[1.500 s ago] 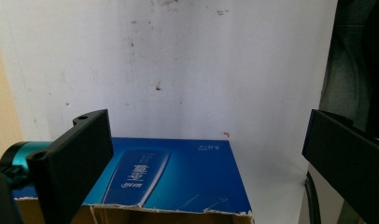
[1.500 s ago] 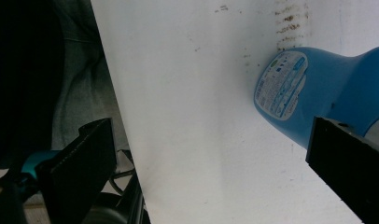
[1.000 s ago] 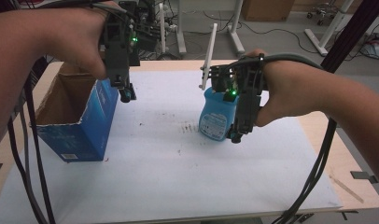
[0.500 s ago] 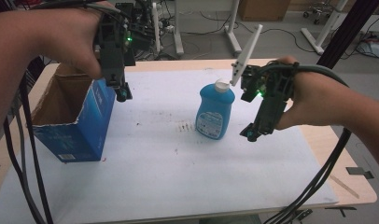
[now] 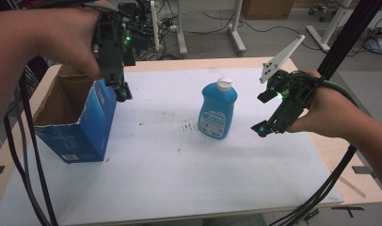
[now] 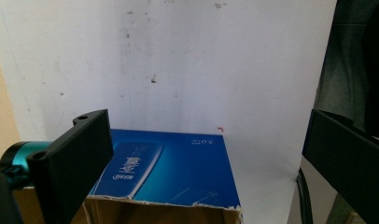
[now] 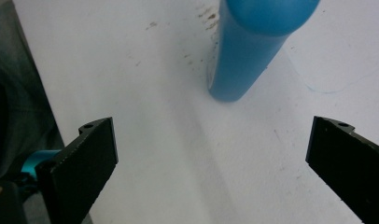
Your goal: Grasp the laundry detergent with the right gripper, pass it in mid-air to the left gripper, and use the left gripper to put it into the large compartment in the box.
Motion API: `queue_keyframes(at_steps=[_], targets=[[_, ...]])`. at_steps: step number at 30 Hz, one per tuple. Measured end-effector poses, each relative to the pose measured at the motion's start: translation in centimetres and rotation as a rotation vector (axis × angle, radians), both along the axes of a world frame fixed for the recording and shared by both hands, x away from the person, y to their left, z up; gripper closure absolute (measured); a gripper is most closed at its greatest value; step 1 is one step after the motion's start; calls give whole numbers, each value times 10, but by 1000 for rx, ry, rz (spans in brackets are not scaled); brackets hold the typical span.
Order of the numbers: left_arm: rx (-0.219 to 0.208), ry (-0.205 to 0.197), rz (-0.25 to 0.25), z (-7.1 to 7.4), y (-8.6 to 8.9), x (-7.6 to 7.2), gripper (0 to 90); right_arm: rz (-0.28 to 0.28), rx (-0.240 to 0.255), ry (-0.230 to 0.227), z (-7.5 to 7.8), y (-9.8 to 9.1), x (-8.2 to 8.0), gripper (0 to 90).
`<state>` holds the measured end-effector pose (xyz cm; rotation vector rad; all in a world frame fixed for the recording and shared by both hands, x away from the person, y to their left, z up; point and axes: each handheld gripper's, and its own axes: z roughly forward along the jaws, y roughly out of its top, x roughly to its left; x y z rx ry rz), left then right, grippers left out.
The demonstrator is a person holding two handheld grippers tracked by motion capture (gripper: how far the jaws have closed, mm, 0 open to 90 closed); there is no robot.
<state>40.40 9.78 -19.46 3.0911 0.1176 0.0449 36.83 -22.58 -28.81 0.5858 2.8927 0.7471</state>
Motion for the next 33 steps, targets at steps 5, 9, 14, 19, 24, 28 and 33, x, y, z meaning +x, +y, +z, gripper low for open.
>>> queue_keyframes(at_steps=[5,9,14,19,24,28,33], targets=[[2,2,0,-1,0,1,17,-35,58,-7,-10,-5,5,11],[4,4,4,-1,1,1,17,-64,118,-14,-23,-9,11,11],[6,5,4,-1,2,2,17,-95,180,-4,-45,-8,17,10],[2,5,7,-1,3,1,17,-111,216,6,-64,-3,25,11],[4,4,6,1,4,0,17,-127,268,1,-77,4,32,10],[1,1,10,1,6,0,17,-133,291,-11,-81,8,34,10],[0,3,19,1,8,-1,17,-143,326,-19,-88,13,38,10]])
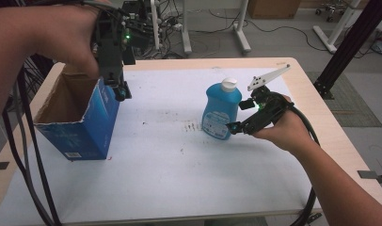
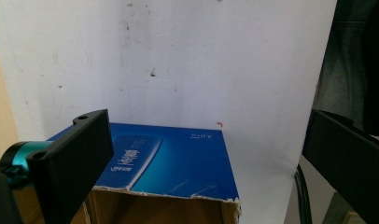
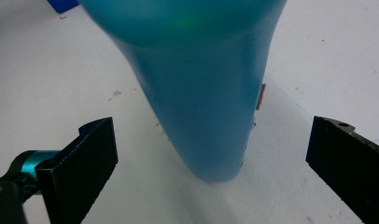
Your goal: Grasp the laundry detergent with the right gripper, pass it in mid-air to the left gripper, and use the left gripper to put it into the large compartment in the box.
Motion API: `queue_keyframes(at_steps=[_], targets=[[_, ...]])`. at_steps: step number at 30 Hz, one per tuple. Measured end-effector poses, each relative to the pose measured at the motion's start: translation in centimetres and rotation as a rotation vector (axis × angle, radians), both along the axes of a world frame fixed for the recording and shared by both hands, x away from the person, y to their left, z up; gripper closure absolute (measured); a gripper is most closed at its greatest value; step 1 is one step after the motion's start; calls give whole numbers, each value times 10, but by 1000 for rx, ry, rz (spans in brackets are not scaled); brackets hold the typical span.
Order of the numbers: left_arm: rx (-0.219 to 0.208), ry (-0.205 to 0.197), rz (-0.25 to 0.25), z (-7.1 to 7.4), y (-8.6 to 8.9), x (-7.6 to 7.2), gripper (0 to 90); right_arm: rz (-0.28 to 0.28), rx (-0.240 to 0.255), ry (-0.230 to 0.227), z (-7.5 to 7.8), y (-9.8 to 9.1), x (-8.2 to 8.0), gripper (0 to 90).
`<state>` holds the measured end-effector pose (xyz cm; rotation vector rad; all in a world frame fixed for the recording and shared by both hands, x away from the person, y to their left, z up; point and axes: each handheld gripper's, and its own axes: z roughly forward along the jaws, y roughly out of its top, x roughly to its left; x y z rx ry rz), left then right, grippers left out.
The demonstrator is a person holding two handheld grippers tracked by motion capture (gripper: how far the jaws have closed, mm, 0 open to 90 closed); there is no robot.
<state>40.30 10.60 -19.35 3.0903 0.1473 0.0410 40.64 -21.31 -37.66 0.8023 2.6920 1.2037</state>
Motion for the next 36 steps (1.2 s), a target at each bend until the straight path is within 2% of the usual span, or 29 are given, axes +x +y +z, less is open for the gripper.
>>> queue_keyframes(at_steps=[3,11,16,24,33,36], targets=[[-1,-3,1,0,1,0,17,-19,28,-5,-4,2,3,10],[5,-3,3,1,3,-1,17,-35,46,-9,-12,10,7,10],[5,-3,2,1,2,-1,17,-50,83,-8,-19,13,9,11],[12,-4,3,1,4,-1,17,-87,122,-30,-27,15,11,17],[13,-4,9,1,6,-1,17,-100,147,-80,-28,19,10,63],[11,-4,9,1,6,-1,17,-106,167,-94,-28,18,9,120]])
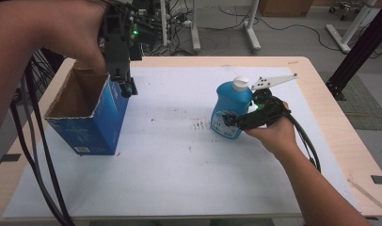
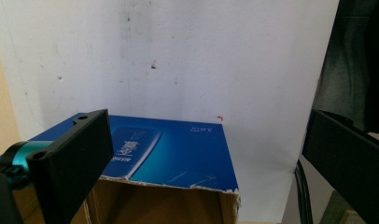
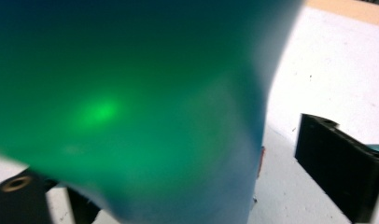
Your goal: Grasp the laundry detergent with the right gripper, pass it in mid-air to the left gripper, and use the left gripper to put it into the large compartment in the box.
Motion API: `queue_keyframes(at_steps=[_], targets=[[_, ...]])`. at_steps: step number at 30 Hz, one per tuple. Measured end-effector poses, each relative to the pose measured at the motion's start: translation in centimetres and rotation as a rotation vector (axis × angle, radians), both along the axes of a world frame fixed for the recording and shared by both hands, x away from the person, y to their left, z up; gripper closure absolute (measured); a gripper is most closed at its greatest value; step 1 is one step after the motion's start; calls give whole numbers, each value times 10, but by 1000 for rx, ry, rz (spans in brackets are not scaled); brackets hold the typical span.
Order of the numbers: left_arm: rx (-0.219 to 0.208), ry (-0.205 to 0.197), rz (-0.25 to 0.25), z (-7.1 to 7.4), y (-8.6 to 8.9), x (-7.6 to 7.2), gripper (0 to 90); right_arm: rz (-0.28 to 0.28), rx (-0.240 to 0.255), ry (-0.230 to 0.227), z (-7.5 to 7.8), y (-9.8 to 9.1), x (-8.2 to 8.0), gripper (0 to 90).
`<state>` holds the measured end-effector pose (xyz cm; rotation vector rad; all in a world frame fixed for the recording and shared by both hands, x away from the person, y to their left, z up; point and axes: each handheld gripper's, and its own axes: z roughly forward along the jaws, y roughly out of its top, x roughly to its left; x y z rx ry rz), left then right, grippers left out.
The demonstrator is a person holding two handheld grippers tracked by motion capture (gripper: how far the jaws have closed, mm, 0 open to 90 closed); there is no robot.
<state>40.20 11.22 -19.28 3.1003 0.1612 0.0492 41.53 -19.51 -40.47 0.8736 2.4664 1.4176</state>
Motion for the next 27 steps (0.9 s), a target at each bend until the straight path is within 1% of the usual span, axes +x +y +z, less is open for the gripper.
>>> queue_keyframes(at_steps=[1,8,11,14,15,18,21,24,27], targets=[[1,0,-2,0,0,0,17,1,9,-15,0,-1,-1,133],[5,1,-1,0,-1,1,17,-2,14,-16,-1,-2,-2,137],[5,2,0,-1,-2,1,17,6,15,-22,-2,0,-2,163],[5,2,-4,-1,-2,1,17,9,13,-29,-3,1,-2,166],[3,2,-5,-1,-2,1,17,7,12,-32,-3,2,-2,182],[10,3,-2,-1,-2,1,17,12,11,-38,-3,2,-2,185],[8,3,4,-2,-2,1,17,15,12,-47,-3,2,-3,231],[12,3,-4,-2,-2,2,17,9,22,-54,-2,2,-3,246],[8,3,-2,-2,-3,2,17,15,19,-57,-2,2,-3,247]])
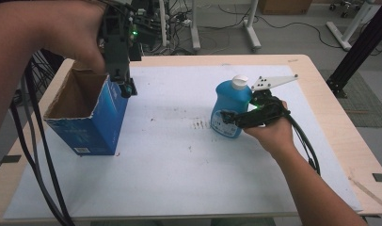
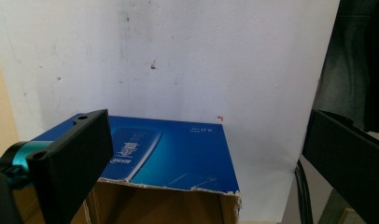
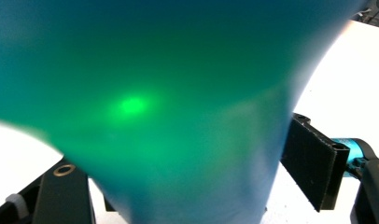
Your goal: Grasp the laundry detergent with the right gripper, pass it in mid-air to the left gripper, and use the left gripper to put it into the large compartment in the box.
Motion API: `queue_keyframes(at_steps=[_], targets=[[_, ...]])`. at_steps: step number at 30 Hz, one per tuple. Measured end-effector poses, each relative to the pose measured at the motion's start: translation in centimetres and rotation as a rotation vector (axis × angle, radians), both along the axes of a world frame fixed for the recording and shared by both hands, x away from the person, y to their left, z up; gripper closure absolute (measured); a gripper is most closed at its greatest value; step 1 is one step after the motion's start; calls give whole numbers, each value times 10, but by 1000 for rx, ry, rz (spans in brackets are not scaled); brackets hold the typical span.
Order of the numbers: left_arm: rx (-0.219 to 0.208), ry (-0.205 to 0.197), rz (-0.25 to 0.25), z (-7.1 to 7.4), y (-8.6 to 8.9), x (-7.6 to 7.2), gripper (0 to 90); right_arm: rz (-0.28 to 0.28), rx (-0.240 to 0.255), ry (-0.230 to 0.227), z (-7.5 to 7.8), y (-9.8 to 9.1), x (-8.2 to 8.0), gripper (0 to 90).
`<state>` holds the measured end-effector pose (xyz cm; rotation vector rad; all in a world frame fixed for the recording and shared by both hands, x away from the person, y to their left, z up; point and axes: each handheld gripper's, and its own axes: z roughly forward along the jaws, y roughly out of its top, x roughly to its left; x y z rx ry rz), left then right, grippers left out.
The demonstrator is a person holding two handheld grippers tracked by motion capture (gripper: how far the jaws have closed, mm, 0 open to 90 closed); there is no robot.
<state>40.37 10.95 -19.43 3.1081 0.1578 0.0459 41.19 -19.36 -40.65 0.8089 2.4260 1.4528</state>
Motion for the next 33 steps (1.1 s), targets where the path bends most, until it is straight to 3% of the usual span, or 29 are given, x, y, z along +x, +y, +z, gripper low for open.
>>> queue_keyframes(at_steps=[11,20,26,33], targets=[[2,-1,2,0,1,0,17,-4,-9,-7,-2,1,-1,289],[7,-1,5,0,2,0,17,20,-2,-45,-1,4,-4,434],[-1,5,7,0,0,0,17,27,-30,-92,0,6,-8,461],[-8,1,2,1,-2,-2,17,50,-30,-94,3,5,-10,468]])
